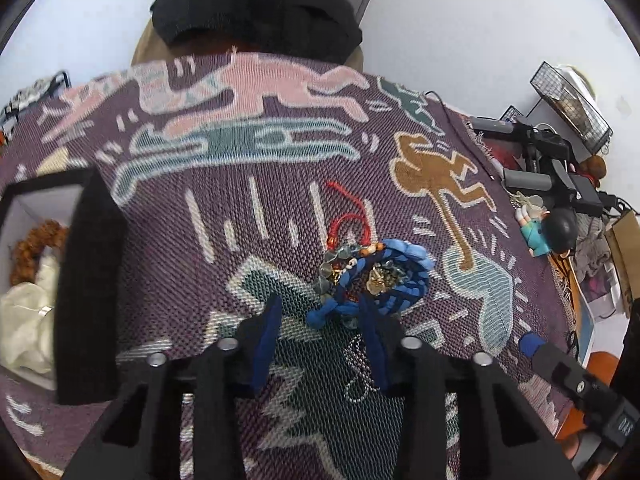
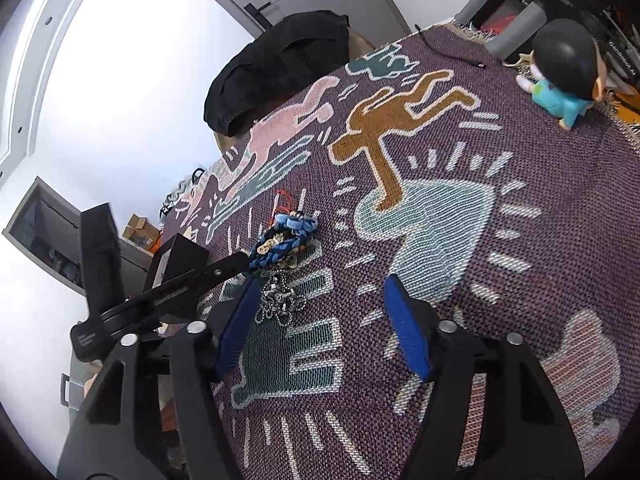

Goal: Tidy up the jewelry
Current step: 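Grasp the blue braided bracelet with the left tool, then carry the blue bracelet with the left tool toward the box while the right tool grasps the silver chain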

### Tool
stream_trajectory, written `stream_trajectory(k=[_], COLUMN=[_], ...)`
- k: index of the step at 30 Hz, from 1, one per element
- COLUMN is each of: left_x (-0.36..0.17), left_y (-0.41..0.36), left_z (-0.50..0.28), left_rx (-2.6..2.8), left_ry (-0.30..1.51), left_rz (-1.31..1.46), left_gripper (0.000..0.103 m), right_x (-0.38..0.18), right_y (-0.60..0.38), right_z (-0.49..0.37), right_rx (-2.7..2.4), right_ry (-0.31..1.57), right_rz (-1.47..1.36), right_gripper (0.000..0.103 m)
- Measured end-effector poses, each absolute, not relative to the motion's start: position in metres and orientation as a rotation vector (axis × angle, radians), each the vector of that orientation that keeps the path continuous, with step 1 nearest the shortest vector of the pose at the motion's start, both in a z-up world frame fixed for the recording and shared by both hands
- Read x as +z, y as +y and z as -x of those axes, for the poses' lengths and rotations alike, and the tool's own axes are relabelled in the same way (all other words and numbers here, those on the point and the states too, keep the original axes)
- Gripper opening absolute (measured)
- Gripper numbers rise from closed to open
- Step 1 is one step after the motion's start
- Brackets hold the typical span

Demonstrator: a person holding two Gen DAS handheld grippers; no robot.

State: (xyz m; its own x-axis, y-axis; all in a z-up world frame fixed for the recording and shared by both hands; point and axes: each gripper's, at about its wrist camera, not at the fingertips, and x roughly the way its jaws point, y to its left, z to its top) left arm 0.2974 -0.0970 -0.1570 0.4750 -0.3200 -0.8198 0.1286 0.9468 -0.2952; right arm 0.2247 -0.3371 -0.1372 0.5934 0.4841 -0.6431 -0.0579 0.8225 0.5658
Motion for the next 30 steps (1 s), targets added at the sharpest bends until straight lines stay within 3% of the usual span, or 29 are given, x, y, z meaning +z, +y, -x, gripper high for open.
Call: stream_trajectory(k=[4,6,30], left_x=[-0.164,-0.165,-0.056], left_y=[-0.097,-0.096,-0.054], left_z=[-0.303,-0.304,-0.275], left_rx=[-0.270,-0.301,-0.337], left_ry=[1.049,1.061,0.860], left_rz=[0.240,0.273,0.308], left_gripper=[0.026,0.010,0.008], right_x=[-0.141,-0.144,-0.160], right_y=[-0.327,-0.320,-0.213], right_z=[-0.229,-0.231,-0.276], right_rx=[0.336,0.345,0.460], right_ry=[0.909,0.923,1.033], right_rz=[-0.503,-0.490,0.046], right_gripper=[0.060,0.060,0.060])
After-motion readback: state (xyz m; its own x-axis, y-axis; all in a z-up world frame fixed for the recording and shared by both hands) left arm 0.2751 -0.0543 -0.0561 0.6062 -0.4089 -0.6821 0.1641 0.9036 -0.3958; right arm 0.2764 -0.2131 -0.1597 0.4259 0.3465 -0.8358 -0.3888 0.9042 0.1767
